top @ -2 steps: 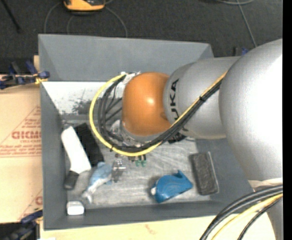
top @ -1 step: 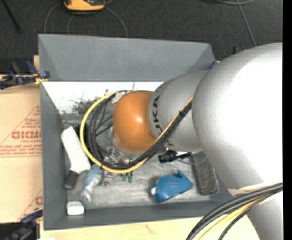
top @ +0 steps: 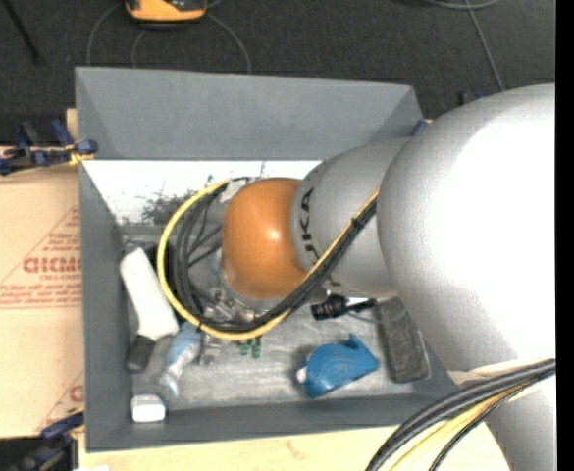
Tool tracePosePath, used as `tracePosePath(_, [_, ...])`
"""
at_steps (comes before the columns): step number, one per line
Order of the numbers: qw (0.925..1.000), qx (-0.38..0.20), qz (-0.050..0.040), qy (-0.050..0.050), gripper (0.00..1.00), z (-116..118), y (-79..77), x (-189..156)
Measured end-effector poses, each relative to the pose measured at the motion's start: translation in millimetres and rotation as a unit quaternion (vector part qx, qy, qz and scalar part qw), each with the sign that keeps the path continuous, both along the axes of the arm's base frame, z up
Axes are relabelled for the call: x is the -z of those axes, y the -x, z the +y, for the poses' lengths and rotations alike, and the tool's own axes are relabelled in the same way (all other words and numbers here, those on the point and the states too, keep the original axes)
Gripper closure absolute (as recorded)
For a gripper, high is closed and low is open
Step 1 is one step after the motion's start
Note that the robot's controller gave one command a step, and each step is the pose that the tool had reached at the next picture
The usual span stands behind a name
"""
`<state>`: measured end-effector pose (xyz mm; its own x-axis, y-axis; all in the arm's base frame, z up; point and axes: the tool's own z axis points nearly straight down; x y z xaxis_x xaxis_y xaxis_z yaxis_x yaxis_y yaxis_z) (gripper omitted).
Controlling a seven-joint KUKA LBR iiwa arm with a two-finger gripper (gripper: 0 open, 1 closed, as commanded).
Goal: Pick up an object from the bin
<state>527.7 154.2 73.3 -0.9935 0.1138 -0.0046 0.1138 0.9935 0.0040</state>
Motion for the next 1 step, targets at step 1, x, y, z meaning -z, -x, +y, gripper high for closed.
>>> tracePosePath(1, [0.9998, 0.02, 0.0044, 0.003, 1.0, 24.2, 18.6, -34.8])
